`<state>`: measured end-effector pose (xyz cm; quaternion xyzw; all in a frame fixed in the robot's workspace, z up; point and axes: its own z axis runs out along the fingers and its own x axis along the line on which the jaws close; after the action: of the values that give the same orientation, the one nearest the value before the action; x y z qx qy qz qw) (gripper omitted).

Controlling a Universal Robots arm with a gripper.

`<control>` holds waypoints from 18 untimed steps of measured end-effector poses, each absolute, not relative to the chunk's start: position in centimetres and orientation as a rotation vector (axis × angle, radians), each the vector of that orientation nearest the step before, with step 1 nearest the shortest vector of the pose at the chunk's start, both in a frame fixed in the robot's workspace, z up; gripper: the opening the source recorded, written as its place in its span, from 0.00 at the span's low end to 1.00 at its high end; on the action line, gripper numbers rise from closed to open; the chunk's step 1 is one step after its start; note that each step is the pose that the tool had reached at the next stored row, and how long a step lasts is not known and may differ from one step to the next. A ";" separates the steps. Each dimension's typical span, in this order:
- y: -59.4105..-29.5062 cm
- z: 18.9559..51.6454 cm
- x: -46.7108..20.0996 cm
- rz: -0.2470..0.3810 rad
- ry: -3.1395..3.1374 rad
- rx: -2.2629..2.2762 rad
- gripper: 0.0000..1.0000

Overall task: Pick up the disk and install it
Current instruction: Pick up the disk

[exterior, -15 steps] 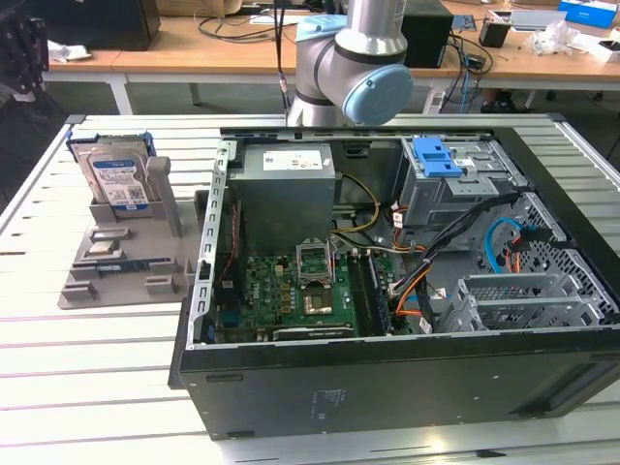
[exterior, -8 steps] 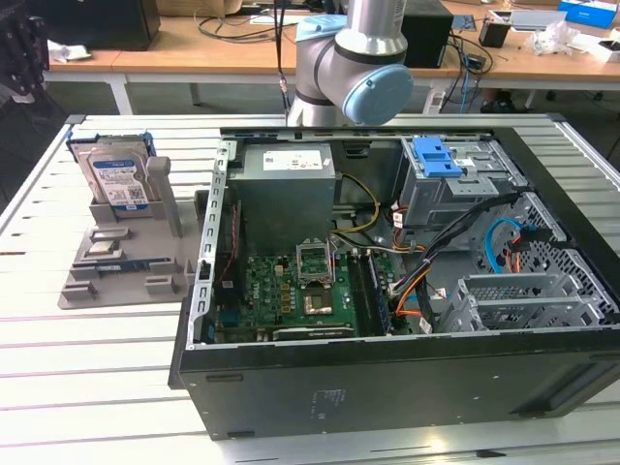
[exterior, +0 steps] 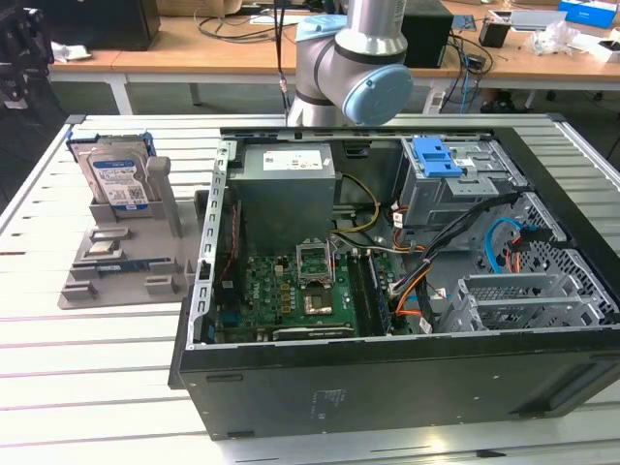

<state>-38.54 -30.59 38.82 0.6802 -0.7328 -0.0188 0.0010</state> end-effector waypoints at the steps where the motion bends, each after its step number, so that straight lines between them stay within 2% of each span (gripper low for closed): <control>1: -30.6 38.8 -38.5 -0.059 -2.301 2.136 0.48; 9: -30.3 38.8 -38.5 -0.052 -2.318 2.112 0.48; 18: -27.9 38.2 -37.7 -0.053 -2.317 2.112 0.48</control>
<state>-37.73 -27.85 38.19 0.6735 -0.7390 -0.0170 0.0031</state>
